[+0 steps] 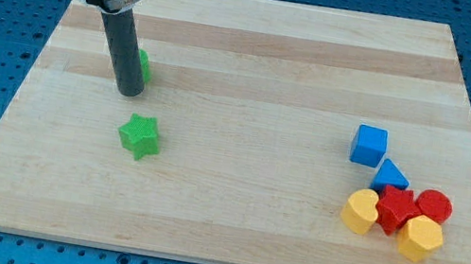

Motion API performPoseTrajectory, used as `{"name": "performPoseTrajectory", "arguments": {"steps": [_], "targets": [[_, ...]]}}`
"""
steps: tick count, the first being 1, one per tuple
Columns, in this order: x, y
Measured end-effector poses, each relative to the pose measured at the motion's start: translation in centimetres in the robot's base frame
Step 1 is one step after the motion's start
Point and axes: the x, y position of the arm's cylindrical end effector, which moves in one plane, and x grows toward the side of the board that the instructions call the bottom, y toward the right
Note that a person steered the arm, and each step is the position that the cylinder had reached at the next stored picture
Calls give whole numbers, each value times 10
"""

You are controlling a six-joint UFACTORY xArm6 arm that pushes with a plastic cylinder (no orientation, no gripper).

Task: Push the green circle towards the center of the board

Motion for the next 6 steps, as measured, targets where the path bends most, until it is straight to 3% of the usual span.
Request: {"name": "performPoseTrajectory", "arguments": {"steps": [3,6], "targets": [[1,-39],[-45,-46]]}}
